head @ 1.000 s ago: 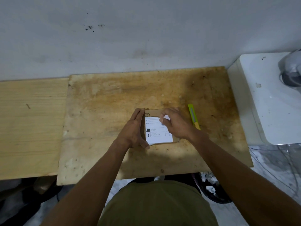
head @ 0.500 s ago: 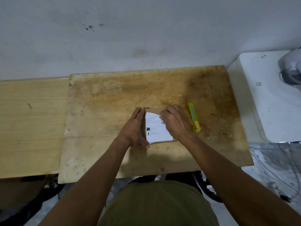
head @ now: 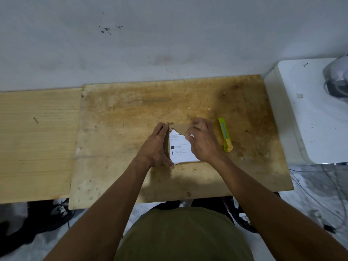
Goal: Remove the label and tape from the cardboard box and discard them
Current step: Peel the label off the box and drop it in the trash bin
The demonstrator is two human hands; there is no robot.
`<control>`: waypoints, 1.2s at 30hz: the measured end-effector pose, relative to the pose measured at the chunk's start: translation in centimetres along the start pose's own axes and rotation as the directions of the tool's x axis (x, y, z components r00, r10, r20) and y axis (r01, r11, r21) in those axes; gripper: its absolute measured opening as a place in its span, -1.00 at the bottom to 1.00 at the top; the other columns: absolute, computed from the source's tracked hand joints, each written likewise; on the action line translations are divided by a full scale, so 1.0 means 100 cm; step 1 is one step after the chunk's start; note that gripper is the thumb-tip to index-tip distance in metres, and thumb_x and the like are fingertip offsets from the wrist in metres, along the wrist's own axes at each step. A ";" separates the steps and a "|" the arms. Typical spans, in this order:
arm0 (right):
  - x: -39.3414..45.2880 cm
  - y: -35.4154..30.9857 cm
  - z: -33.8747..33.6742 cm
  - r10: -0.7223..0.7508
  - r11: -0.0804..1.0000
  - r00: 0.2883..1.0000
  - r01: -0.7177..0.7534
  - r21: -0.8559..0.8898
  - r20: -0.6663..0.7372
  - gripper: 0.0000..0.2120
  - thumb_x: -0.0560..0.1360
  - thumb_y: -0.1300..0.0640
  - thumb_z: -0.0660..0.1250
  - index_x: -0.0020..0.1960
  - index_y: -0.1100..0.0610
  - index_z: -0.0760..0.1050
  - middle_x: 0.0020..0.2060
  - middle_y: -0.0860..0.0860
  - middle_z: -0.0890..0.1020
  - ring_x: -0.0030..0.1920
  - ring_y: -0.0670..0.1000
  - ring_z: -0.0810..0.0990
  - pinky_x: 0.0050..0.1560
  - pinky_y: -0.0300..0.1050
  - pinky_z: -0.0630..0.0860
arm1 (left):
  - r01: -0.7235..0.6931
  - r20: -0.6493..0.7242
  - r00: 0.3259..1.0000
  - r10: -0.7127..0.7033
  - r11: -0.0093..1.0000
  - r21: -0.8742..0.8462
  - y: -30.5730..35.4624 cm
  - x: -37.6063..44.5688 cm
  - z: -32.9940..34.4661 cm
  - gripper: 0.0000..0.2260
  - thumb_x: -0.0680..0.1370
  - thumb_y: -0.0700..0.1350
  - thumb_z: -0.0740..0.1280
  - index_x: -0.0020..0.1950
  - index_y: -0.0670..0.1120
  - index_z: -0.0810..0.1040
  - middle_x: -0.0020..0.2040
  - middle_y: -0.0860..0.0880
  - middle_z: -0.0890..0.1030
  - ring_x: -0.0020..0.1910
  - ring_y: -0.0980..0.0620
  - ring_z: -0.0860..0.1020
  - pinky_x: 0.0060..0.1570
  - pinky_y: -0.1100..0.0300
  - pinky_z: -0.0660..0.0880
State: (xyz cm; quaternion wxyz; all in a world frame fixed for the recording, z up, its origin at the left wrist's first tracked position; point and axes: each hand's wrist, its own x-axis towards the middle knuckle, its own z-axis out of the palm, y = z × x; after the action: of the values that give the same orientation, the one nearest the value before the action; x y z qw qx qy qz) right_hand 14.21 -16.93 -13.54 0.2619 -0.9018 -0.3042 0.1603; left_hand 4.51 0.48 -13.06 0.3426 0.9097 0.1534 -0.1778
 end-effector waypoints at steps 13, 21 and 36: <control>-0.039 0.013 -0.003 0.034 0.986 0.999 -0.028 0.164 -0.032 -0.90 0.54 0.17 0.34 -0.07 0.16 0.61 0.23 0.06 0.42 0.32 0.08 0.32 0.20 -0.13 0.30 | -0.051 0.008 0.999 0.051 0.998 0.039 -0.002 0.001 0.001 0.40 -0.08 0.07 0.70 0.59 -0.18 0.01 0.54 0.05 0.08 0.44 -0.01 0.30 0.35 0.20 0.34; -0.059 0.008 0.005 0.032 0.977 0.999 -0.022 0.213 -0.044 -0.94 0.52 0.21 0.36 -0.14 0.15 0.58 0.24 0.02 0.41 0.31 -0.08 0.22 0.22 -0.19 0.28 | -0.078 0.005 0.997 0.078 0.994 0.074 -0.001 0.001 0.001 0.39 -0.07 0.08 0.70 0.59 -0.20 0.01 0.52 0.01 0.10 0.43 -0.05 0.31 0.36 0.12 0.36; -0.067 0.020 0.010 -0.030 0.970 1.000 0.031 0.240 -0.009 -0.96 0.50 0.24 0.39 -0.12 0.20 0.58 0.26 0.09 0.45 0.40 -0.11 0.22 0.32 -0.48 0.06 | -0.098 0.103 0.991 0.085 0.987 0.130 -0.004 0.007 -0.006 0.38 0.01 -0.06 0.71 0.60 -0.20 -0.11 0.52 0.01 0.01 0.44 -0.04 0.26 0.26 0.31 0.28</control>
State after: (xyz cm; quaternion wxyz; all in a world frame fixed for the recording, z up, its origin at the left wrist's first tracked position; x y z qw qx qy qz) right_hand 9.61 -22.17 -14.60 0.3722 -0.8592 -0.2956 0.1894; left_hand 5.12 1.32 -13.23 0.2953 0.9271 0.0820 -0.2156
